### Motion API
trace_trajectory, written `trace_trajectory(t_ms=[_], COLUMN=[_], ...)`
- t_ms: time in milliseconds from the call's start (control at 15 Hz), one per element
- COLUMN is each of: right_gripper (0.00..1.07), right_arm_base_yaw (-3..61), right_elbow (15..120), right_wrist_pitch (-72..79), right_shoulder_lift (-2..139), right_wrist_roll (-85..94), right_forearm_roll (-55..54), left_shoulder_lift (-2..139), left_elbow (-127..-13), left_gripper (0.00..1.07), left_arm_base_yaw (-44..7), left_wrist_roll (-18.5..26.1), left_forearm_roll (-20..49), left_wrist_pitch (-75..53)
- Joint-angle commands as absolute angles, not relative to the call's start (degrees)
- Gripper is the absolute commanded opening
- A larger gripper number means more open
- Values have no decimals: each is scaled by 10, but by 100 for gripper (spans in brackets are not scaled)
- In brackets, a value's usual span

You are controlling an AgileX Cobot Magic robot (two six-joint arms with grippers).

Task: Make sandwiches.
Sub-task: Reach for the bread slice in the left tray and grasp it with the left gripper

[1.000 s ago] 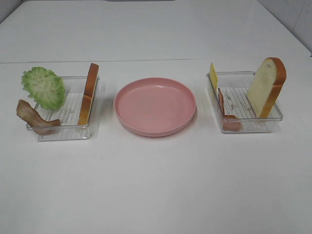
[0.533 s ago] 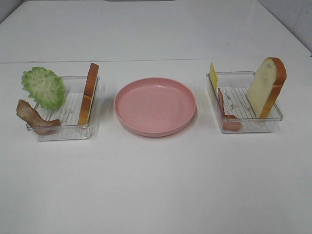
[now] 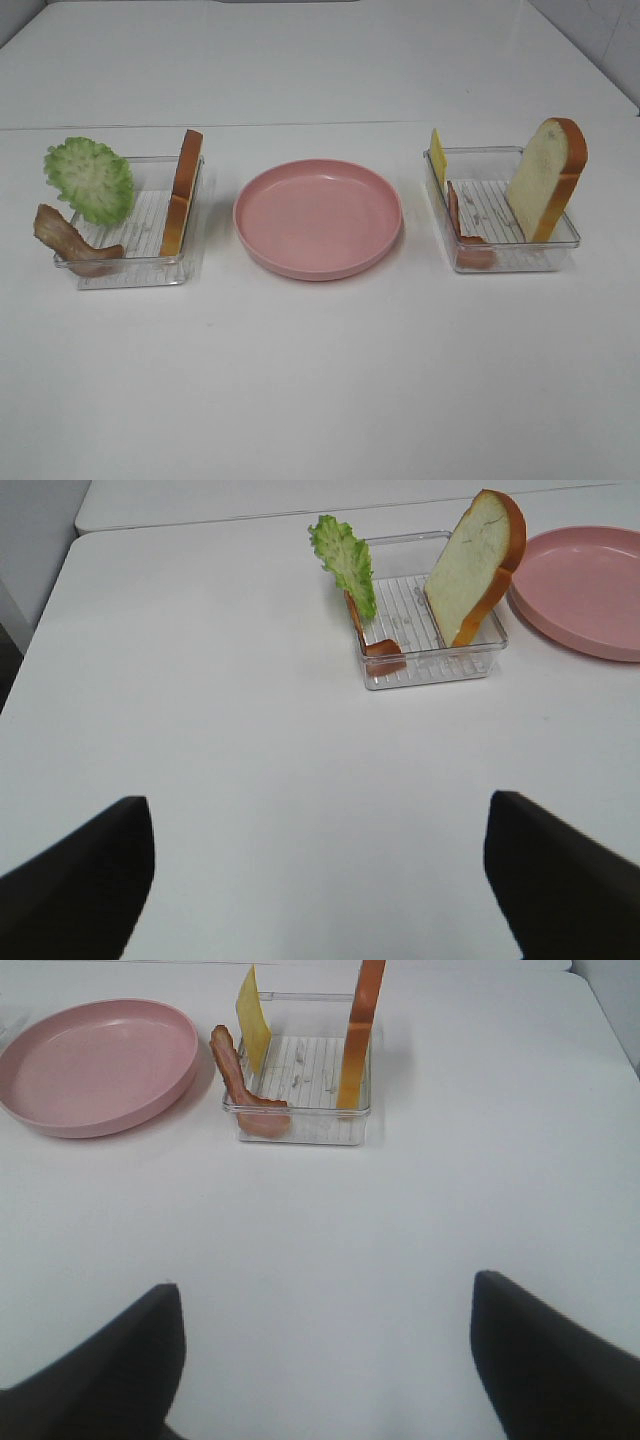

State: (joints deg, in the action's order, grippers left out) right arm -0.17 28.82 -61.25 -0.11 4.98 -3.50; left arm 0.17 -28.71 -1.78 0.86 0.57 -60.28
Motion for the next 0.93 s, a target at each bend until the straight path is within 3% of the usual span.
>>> trace_trajectory(t_ms=[67, 533, 600, 933], right_gripper=[76, 76, 76, 76], right_arm_base_yaw=[-5, -5, -5, -5], right_elbow=[288, 288, 288, 288], right_wrist_pitch=[-607, -607, -607, -607], right_shoulder_lift=[-10, -10, -10, -10], right_wrist_roll=[54, 54, 54, 54], right_forearm_roll=[-37, -37, -37, -37], left_shoulder_lift=[45, 334, 449, 643], left_elbow=[-307, -384, -434, -588], left_gripper=[85, 83, 83, 80], left_arm_base_yaw=[-18, -18, -18, -19], left_wrist_roll=[3, 10, 10, 41], left_forearm_roll=[29, 53, 61, 127], left_wrist_pitch=[-557, -474, -475, -530])
